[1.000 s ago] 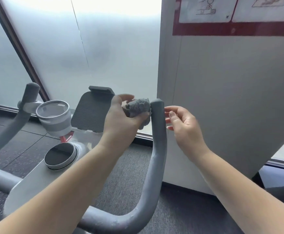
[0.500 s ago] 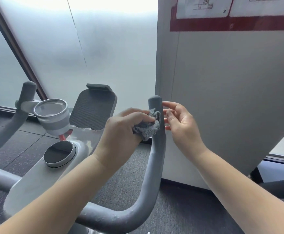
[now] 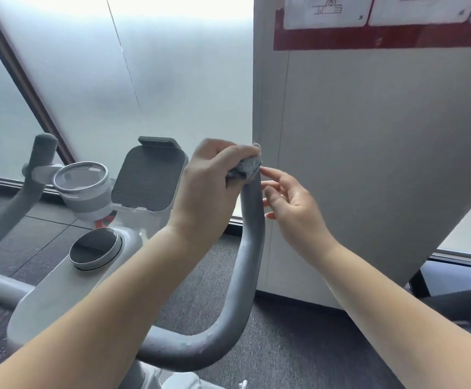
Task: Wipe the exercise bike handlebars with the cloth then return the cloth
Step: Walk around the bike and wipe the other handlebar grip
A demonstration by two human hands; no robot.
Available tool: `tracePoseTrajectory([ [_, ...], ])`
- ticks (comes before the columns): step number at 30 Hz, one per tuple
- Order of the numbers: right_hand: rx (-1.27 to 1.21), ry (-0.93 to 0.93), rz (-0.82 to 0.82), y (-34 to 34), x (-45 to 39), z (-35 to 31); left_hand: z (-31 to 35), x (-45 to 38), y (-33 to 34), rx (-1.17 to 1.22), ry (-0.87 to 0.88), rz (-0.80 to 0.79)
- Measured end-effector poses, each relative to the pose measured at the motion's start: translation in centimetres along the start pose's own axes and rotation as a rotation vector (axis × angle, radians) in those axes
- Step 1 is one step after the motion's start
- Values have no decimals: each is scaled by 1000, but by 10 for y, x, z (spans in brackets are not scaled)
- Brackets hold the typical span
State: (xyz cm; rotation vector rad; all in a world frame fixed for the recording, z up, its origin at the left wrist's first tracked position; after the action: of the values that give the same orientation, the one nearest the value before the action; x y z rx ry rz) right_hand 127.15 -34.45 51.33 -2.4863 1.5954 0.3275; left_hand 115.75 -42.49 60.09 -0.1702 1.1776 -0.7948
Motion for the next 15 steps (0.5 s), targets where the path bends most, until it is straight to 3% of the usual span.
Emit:
tracePoseTrajectory([
  [7, -13, -3, -9, 1, 3, 0, 1, 3, 18, -35, -58, -49],
  [15, 16, -4, -10, 2, 3, 2, -8, 0, 3, -80, -96, 179],
])
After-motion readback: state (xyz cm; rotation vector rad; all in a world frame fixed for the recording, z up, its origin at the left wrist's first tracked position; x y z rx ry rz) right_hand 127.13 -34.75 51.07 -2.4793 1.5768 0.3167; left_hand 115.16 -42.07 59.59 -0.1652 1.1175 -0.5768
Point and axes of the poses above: each hand's wrist, its own x-axis away from the middle knuckle, its own y-axis out of the palm, z = x × y, the point moved 9 cm from there along -x, towards the middle knuckle, and after that the axes turned 5 degrees about -x, right-handed, at the moved point
